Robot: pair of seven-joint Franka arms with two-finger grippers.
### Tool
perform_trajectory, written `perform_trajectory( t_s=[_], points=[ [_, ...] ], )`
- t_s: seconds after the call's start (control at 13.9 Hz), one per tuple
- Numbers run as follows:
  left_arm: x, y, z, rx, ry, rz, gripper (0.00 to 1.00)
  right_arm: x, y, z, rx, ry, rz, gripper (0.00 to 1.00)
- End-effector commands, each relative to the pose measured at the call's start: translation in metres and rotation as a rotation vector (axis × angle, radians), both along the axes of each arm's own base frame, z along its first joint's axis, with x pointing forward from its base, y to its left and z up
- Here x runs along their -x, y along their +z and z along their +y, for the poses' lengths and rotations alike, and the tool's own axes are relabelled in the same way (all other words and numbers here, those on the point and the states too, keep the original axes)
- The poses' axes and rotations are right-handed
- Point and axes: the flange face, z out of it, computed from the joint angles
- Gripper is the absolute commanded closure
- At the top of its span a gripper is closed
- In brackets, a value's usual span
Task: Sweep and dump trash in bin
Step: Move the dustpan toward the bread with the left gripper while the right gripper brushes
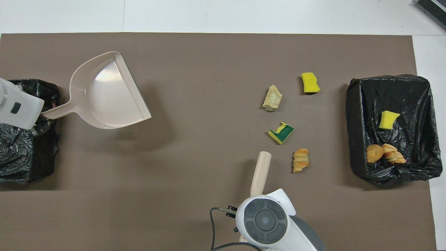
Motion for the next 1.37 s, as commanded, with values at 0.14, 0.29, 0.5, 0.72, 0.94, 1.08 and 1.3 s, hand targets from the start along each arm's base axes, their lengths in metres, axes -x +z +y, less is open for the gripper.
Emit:
perform_trajectory(
  t_s=[0.14, 0.29, 0.5, 0.72, 0.94, 1.08, 1.3],
  points=[
    [0.061, -0.034, -0.109, -0.046, 0.005, 0.032, 1.0, 0.002, -0.003, -0.029, 0.11, -0.106, -0.038, 1.0],
    [0.081, -0.057, -0.146, -0.062, 0.056, 0.037, 1.0, -0.018, -0.01, -0.067, 0.129, -0.178, -0.005, 1.0],
    [0.091, -0.077, -0.153, -0.059, 0.07, 0.029, 1.0, -0.022, -0.028, -0.095, 0.136, -0.193, 0.035, 1.0],
    [0.114, -0.105, -0.177, -0.046, 0.093, -0.007, 1.0, -0.033, -0.053, -0.097, 0.123, -0.175, 0.046, 1.0],
    [0.114, -0.104, -0.19, -0.016, 0.109, -0.056, 1.0, -0.058, -0.064, -0.087, 0.077, -0.117, 0.016, 1.0],
    [0.115, -0.104, -0.195, -0.011, 0.12, -0.066, 1.0, -0.084, -0.071, -0.073, 0.049, -0.108, -0.01, 1.0],
    [0.117, -0.103, -0.201, -0.005, 0.136, -0.077, 1.0, -0.121, -0.076, -0.031, 0.004, -0.077, -0.028, 1.0]
  ],
)
